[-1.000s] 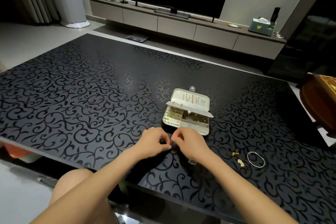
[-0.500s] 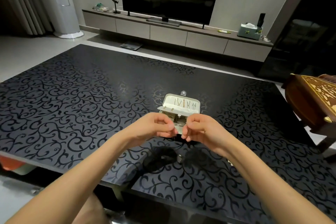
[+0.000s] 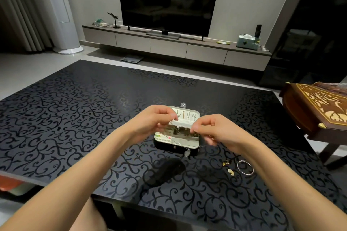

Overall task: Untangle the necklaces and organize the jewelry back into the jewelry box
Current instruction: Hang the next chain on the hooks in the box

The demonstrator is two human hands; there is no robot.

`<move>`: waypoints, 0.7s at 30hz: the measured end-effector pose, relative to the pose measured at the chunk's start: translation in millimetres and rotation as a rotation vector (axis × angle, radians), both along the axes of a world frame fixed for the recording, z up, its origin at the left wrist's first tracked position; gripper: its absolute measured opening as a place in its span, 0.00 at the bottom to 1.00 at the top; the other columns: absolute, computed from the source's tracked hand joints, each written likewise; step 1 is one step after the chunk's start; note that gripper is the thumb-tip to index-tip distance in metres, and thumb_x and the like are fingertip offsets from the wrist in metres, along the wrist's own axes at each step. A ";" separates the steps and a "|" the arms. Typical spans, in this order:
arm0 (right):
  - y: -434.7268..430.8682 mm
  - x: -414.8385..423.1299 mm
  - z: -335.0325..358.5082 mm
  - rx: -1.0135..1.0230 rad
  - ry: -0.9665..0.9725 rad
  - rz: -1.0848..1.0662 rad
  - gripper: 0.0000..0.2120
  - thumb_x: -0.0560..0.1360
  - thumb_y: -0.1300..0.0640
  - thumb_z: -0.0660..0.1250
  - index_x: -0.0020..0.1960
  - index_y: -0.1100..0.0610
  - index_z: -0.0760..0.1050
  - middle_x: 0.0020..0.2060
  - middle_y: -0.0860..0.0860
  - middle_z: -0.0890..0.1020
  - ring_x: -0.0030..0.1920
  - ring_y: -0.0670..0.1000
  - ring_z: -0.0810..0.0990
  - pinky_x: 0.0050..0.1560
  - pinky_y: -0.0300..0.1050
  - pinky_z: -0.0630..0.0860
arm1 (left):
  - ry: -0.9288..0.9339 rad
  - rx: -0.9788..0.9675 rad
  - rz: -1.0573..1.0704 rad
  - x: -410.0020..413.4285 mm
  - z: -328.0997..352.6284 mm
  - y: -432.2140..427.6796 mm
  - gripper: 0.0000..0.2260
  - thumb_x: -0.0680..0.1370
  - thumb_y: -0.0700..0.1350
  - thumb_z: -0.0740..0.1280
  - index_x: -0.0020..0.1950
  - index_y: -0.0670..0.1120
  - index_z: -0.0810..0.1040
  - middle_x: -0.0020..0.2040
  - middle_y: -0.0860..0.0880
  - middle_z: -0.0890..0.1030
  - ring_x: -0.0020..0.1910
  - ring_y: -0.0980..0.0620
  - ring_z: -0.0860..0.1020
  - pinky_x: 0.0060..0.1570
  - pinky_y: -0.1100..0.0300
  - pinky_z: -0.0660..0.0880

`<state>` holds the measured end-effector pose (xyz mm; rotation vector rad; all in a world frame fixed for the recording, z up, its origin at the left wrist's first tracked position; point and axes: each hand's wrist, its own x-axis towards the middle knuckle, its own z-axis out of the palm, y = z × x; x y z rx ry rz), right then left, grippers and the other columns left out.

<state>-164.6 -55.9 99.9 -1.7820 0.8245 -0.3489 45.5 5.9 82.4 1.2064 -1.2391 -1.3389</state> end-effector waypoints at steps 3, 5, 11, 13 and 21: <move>-7.0 -5.7 6.1 0.127 -0.106 -0.008 0.09 0.78 0.64 0.61 0.41 0.60 0.76 0.28 0.55 0.78 0.25 0.48 0.71 0.25 0.38 0.63 | -0.091 -0.012 0.043 0.7 9.7 -0.3 0.02 0.75 0.42 0.67 0.45 0.46 0.80 0.31 0.53 0.73 0.29 0.57 0.67 0.34 0.64 0.61; -12.9 -10.6 10.3 0.138 -0.109 -0.007 0.05 0.78 0.65 0.61 0.47 0.59 0.75 0.31 0.56 0.79 0.27 0.50 0.73 0.24 0.38 0.65 | -0.087 -0.027 0.073 -1.8 18.0 -1.6 0.06 0.77 0.39 0.65 0.48 0.46 0.80 0.33 0.52 0.77 0.30 0.59 0.70 0.30 0.69 0.62; -11.7 -12.4 5.5 -0.054 0.156 0.054 0.16 0.74 0.57 0.69 0.60 0.48 0.74 0.31 0.49 0.78 0.30 0.50 0.75 0.29 0.41 0.70 | -0.033 -0.069 0.064 -11.0 37.3 -2.1 0.10 0.76 0.39 0.65 0.55 0.50 0.80 0.40 0.50 0.82 0.30 0.57 0.65 0.33 0.64 0.58; -9.6 -10.0 3.0 -0.069 0.134 0.056 0.14 0.74 0.56 0.69 0.59 0.46 0.76 0.29 0.50 0.75 0.30 0.50 0.71 0.28 0.39 0.67 | -0.016 -0.082 0.034 -17.4 44.5 -1.9 0.12 0.77 0.39 0.64 0.58 0.51 0.79 0.41 0.49 0.83 0.27 0.58 0.64 0.29 0.69 0.60; -4.4 -9.0 9.4 0.016 -0.048 -0.014 0.08 0.77 0.53 0.64 0.47 0.51 0.82 0.25 0.51 0.74 0.26 0.47 0.68 0.29 0.37 0.65 | 0.000 -0.080 0.007 -20.9 52.4 -8.3 0.15 0.77 0.39 0.65 0.59 0.55 0.78 0.48 0.49 0.84 0.36 0.50 0.63 0.28 0.70 0.60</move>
